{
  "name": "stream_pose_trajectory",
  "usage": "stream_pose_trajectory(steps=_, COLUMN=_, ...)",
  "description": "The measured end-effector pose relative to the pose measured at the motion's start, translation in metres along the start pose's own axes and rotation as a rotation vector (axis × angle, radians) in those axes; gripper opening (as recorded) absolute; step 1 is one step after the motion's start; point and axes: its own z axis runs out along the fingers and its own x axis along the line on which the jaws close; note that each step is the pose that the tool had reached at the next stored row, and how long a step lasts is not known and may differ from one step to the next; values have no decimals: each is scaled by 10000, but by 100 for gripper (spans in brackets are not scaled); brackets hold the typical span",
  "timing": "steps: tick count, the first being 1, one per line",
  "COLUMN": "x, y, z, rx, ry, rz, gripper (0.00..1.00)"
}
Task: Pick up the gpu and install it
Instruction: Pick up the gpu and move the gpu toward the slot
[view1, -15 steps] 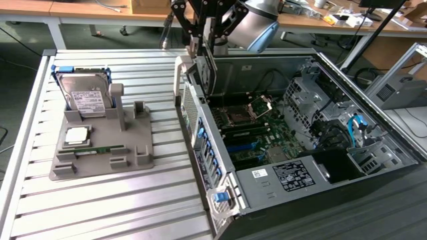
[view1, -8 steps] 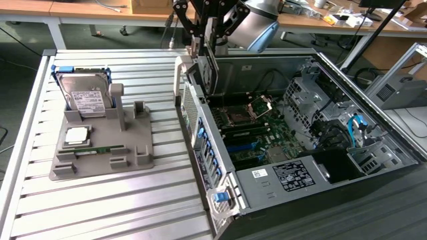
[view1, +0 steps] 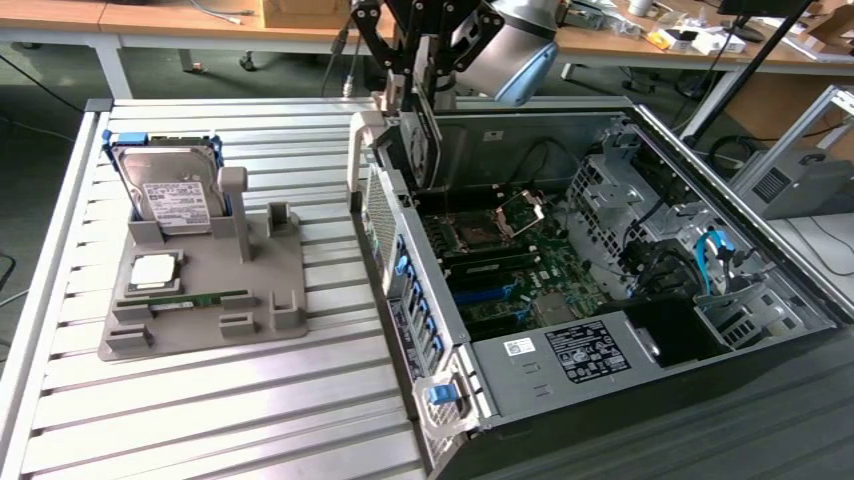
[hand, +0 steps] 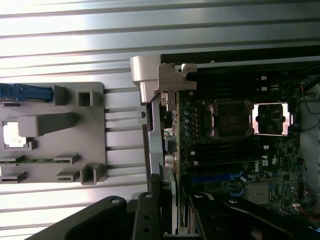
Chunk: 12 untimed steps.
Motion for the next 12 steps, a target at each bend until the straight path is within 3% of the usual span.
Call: stream_pose_trajectory(steps=12, x=-67, y=4, z=2, rx=8, ry=0, rz=-1, gripper=27)
